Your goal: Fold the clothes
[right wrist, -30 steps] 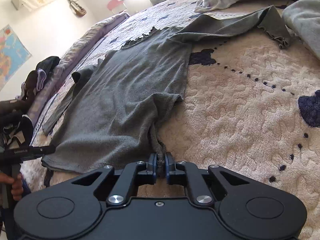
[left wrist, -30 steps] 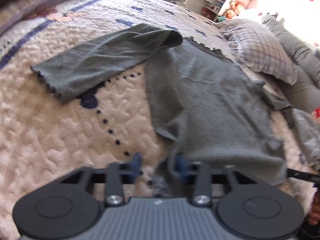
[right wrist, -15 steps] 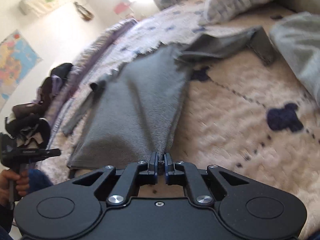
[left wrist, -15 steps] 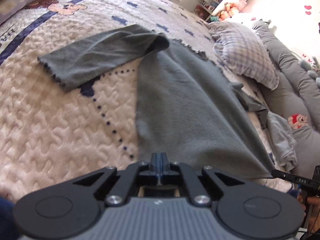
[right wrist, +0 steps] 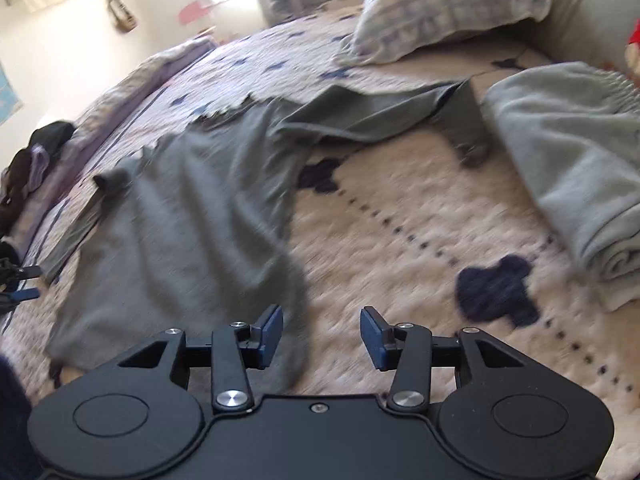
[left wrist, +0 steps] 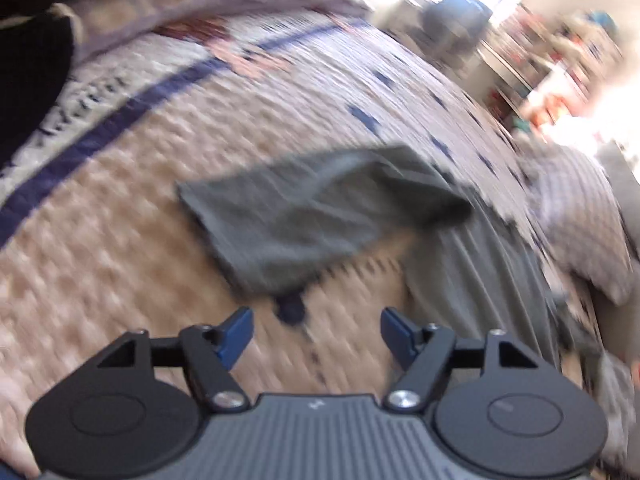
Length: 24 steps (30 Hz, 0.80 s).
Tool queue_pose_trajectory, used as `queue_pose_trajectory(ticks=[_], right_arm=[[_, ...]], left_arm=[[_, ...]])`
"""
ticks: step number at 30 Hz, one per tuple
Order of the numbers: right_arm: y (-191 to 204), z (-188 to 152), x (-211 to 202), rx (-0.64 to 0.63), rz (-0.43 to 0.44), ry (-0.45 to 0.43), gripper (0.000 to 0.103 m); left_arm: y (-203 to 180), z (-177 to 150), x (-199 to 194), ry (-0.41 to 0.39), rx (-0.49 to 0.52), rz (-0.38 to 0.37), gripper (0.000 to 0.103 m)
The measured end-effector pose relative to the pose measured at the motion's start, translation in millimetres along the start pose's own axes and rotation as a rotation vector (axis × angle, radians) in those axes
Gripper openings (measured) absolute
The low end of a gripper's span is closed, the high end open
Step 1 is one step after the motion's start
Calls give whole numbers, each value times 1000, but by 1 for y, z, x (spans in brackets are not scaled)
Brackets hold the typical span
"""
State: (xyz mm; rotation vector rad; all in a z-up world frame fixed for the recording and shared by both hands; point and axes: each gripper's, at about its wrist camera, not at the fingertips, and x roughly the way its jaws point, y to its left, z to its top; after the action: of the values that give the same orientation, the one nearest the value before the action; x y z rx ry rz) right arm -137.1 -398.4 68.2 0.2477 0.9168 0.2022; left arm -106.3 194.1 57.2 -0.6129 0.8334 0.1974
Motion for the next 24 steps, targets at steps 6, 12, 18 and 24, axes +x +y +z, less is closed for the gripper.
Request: queue_pose_trajectory(ticks=[6, 12, 18, 24], right_arm=[[3, 1, 4, 5, 2, -22, 51], [17, -6, 16, -5, 16, -10, 52], [28, -11, 19, -41, 0, -17, 52], [20, -13, 15, -12, -9, -30, 52]], left_arm=[[35, 38, 11, -96, -125, 97, 81], [32, 48, 45, -71, -87, 114, 93], [15, 48, 57, -67, 32, 106, 5], [18, 91, 19, -195, 128, 155, 5]])
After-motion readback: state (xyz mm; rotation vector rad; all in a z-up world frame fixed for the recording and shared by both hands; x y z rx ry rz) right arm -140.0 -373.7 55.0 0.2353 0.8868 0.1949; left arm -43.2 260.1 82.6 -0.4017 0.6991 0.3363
